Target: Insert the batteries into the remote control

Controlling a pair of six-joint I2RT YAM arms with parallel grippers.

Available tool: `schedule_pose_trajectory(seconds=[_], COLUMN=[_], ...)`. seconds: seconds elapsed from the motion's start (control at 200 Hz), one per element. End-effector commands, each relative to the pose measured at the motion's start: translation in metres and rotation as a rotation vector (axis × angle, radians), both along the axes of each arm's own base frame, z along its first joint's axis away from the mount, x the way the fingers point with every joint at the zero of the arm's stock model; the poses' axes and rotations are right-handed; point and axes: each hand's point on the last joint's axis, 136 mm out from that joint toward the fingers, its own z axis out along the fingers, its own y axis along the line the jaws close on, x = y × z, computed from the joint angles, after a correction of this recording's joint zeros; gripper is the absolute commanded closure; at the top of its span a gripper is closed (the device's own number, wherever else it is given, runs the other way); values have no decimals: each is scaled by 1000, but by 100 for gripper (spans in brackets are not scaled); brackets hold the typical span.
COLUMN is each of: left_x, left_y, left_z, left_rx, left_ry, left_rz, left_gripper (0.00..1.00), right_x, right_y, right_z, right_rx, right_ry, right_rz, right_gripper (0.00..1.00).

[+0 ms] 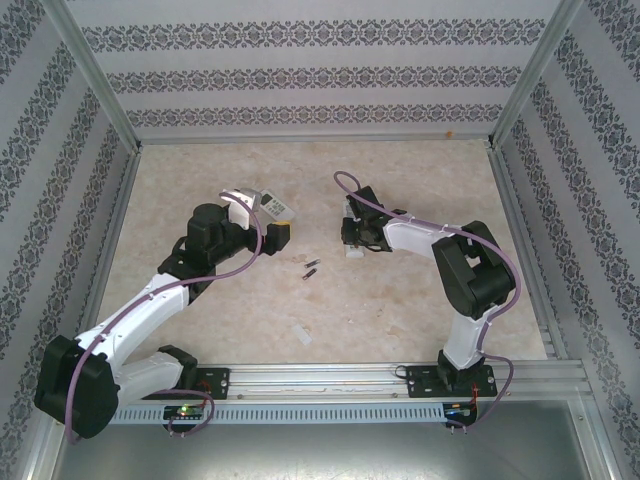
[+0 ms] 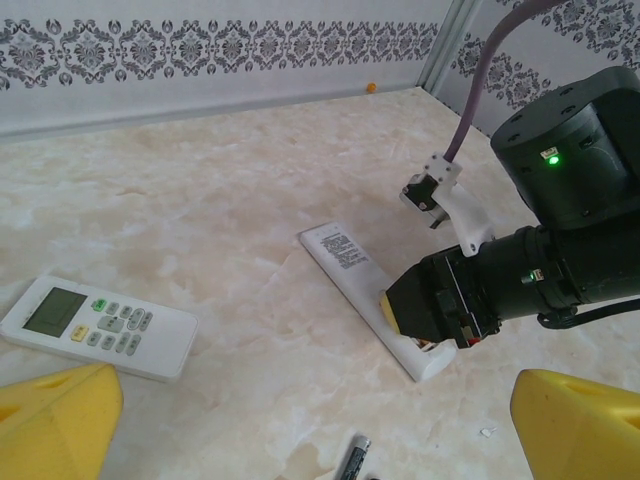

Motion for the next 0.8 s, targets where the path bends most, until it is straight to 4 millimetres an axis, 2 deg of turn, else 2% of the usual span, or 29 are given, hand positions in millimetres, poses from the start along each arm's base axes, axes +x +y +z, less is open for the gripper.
schedule_pose_trajectory(seconds=[0.0,0.12,0.275,0.525,0.619,0.794], left_x=[7,7,5,3,3,2], left_y=[-1,0,0,2,2,2], left_z=[19,20,19,22,21,21], left_rx=[-22,-29,-36,-34,-33,-35], left_ry=[-54,-56,-51,-56,-53,-53], left_rz=[-6,-3,-1,5,4,3], left_gripper=[0,0,0,0,0,0], right_x=[3,10,20,31,29,19], right_y=[-6,-8,-11,-8,-4,-7], right_z=[25,45,53,34,27,14], right_rx=[0,-8,-10,-13,-3,-15], right_ry=[-30,-60,-87,-38,-16,19], right_rz=[-12,-9,-8,-6,3,-6], right_gripper=[77,76,75,80,81,81])
